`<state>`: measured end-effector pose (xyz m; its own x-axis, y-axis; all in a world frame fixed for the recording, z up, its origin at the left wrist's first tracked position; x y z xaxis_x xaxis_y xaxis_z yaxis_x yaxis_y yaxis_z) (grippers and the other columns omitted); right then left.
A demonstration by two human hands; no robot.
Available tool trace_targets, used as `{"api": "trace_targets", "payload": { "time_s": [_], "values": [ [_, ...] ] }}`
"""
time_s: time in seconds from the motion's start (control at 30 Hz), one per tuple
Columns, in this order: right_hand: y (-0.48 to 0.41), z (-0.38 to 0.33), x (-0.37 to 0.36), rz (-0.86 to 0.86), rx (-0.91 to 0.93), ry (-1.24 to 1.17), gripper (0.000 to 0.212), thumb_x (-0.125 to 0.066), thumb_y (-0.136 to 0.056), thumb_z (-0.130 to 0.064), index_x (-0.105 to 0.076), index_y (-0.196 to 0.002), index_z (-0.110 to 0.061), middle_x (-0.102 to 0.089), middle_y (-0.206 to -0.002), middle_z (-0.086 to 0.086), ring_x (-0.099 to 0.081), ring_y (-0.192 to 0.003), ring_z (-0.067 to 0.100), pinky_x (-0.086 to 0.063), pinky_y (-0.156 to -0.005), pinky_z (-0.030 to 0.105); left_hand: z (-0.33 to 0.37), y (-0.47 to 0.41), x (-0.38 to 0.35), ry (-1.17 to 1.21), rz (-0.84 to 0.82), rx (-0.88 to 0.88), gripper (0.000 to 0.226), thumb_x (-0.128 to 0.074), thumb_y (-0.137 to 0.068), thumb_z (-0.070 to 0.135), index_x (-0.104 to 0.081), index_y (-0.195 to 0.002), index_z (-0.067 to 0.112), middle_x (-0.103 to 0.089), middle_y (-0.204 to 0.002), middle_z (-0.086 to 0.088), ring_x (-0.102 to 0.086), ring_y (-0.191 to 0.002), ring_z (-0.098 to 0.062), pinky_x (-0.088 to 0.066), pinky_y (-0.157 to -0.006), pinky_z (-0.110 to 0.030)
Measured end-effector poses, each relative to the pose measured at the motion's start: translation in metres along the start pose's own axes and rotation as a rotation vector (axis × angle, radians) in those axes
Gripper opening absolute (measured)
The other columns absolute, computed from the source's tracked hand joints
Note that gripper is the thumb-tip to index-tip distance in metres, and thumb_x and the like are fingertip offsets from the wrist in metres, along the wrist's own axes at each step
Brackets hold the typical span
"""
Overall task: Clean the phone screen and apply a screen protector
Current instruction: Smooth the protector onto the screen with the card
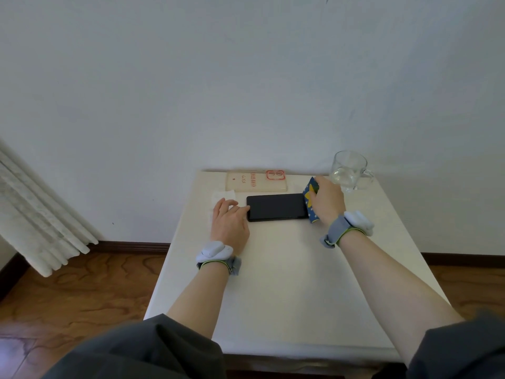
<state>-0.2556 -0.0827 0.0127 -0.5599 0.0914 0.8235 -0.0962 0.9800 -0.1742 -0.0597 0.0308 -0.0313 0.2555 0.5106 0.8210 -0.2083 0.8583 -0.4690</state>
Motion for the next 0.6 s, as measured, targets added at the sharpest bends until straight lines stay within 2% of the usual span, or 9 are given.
{"api": "trace_targets", "payload": {
  "time_s": [0.13,0.2,0.23,0.3,0.37,0.43,0.5,0.6],
  "values": [
    [-0.002,0.006,0.010,0.080,-0.054,0.105,0.019,-0.041,-0.092,-0.001,-0.055,-0.105,-0.002,-0.061,-0.096,0.023,-0.047,-0.072,0.032,-0.036,-0.061,0.034,-0.001,0.000,0.002,-0.012,-0.005,0.003,0.037,-0.045,-0.073,0.002,-0.072,-0.098,0.003,-0.073,-0.080,-0.009,-0.062,-0.099,-0.033,-0.022,-0.104,-0.034],
    [-0.004,0.008,0.013,0.097,-0.076,0.115,0.015,-0.042,-0.094,-0.006,-0.053,-0.103,-0.004,-0.061,-0.095,0.021,-0.050,-0.074,0.034,-0.036,-0.061,0.034,0.000,0.000,0.002,-0.017,0.005,-0.012,0.036,-0.047,-0.071,0.001,-0.072,-0.097,0.004,-0.073,-0.076,-0.007,-0.063,-0.096,-0.033,-0.023,-0.103,-0.034],
    [-0.006,0.009,0.014,0.090,-0.109,0.081,0.012,-0.042,-0.095,-0.010,-0.053,-0.097,-0.005,-0.061,-0.096,0.020,-0.053,-0.078,0.035,-0.036,-0.063,0.034,0.000,0.000,0.002,-0.001,0.007,-0.005,0.037,-0.046,-0.072,0.000,-0.072,-0.099,0.003,-0.073,-0.077,-0.008,-0.063,-0.098,-0.033,-0.023,-0.104,-0.034],
    [-0.010,0.014,0.008,0.029,-0.193,-0.072,0.020,-0.043,-0.096,-0.015,-0.048,-0.078,-0.007,-0.059,-0.091,0.019,-0.056,-0.086,0.035,-0.036,-0.067,0.033,0.001,0.000,0.004,0.023,0.001,0.024,0.039,-0.046,-0.075,0.000,-0.069,-0.106,0.003,-0.072,-0.081,-0.011,-0.060,-0.104,-0.033,-0.023,-0.108,-0.034],
    [-0.012,0.021,-0.004,-0.062,-0.274,-0.248,0.024,-0.046,-0.093,-0.015,-0.043,-0.070,-0.010,-0.053,-0.078,0.012,-0.054,-0.084,0.030,-0.035,-0.066,0.031,0.002,0.000,0.006,0.023,0.004,0.020,0.042,-0.046,-0.075,-0.002,-0.067,-0.111,0.003,-0.072,-0.083,-0.012,-0.059,-0.106,-0.033,-0.021,-0.108,-0.032],
    [-0.012,0.024,-0.012,-0.105,-0.326,-0.371,0.021,-0.049,-0.090,-0.014,-0.046,-0.070,-0.010,-0.052,-0.071,0.008,-0.051,-0.076,0.027,-0.035,-0.065,0.030,0.002,0.000,0.005,0.034,-0.046,0.042,0.046,-0.045,-0.079,-0.003,-0.060,-0.122,0.004,-0.071,-0.093,-0.011,-0.053,-0.115,-0.032,-0.015,-0.111,-0.030],
    [-0.010,0.023,-0.013,-0.100,-0.334,-0.406,0.013,-0.049,-0.090,-0.014,-0.051,-0.079,-0.008,-0.054,-0.078,0.010,-0.050,-0.074,0.026,-0.036,-0.066,0.030,0.002,0.000,0.006,0.061,-0.083,0.068,0.050,-0.046,-0.082,-0.004,-0.053,-0.130,0.005,-0.070,-0.099,-0.011,-0.046,-0.121,-0.029,-0.011,-0.114,-0.029],
    [-0.009,0.022,-0.014,-0.095,-0.340,-0.433,0.010,-0.049,-0.090,-0.014,-0.051,-0.084,-0.006,-0.056,-0.085,0.013,-0.053,-0.076,0.027,-0.039,-0.067,0.031,0.003,0.001,0.007,0.060,-0.093,0.094,0.052,-0.044,-0.084,-0.003,-0.048,-0.134,0.006,-0.069,-0.098,-0.011,-0.042,-0.124,-0.026,-0.008,-0.114,-0.028]
  ]
}}
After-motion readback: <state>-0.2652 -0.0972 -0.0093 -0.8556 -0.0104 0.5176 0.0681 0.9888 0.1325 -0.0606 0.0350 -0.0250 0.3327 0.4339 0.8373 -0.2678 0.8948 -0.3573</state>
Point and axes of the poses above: each hand's wrist, its own y-axis away from the middle knuckle, its own x-axis out of the back of the hand, z = x × y, the point moved 5 cm from there along -y, towards the middle knuckle
